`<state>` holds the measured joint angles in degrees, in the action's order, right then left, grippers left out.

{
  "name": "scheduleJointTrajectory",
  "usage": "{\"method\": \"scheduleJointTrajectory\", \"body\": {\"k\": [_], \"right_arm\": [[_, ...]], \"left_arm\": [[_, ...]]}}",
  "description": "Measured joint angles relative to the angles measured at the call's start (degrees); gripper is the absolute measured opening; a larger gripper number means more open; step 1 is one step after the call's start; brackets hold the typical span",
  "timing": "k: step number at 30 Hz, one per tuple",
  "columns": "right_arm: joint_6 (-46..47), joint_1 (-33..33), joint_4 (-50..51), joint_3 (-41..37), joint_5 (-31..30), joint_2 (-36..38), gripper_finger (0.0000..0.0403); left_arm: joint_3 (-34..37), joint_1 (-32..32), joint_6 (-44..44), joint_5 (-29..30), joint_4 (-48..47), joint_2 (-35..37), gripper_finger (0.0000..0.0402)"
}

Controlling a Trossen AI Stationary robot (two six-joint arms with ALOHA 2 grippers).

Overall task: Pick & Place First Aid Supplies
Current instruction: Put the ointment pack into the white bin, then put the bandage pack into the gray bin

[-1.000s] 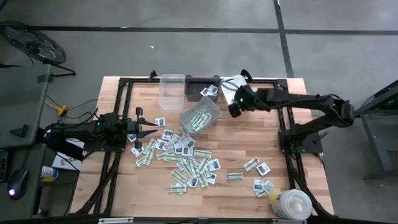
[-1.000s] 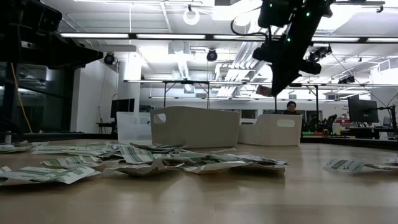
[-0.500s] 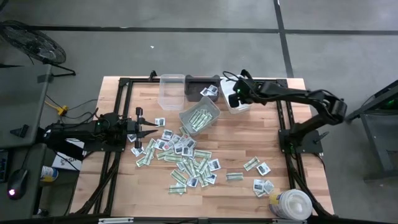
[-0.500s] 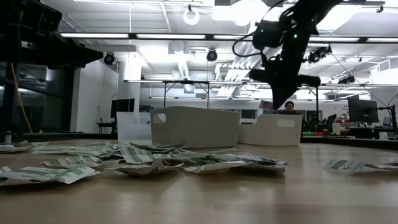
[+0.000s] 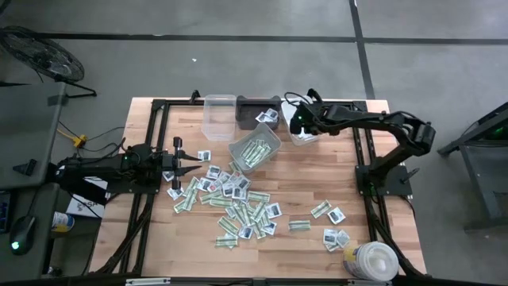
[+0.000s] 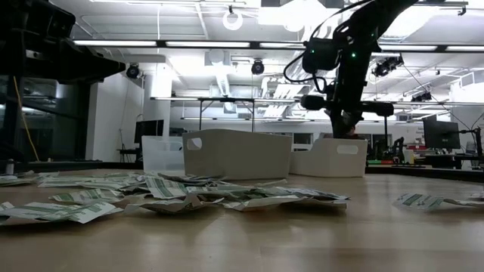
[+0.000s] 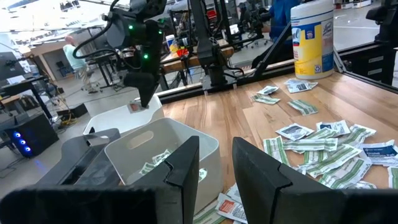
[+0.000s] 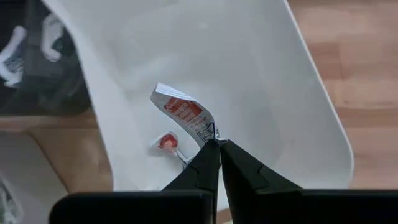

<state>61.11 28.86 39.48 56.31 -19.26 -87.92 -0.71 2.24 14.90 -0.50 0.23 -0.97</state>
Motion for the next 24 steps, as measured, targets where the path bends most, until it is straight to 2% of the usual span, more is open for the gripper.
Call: {"method": "scheduleJointTrajectory", "body": {"k": [4, 13, 24], "right_arm": [[3.3, 0.0, 1.0, 0.0, 0.2, 0.0, 0.0034], [1.5, -0.9, 1.5, 0.0, 2.0, 0.7, 0.0094], [-3.3, -8.5, 11.7, 0.0, 13.0, 6.1, 0.0110]], "left_arm": [[0.0, 0.0, 0.0, 0.0, 0.0, 0.0, 0.0096], [0.0, 0.0, 0.0, 0.0, 0.0, 0.0, 0.0096], [0.0, 0.0, 0.0, 0.0, 0.0, 0.0, 0.0096]]}}
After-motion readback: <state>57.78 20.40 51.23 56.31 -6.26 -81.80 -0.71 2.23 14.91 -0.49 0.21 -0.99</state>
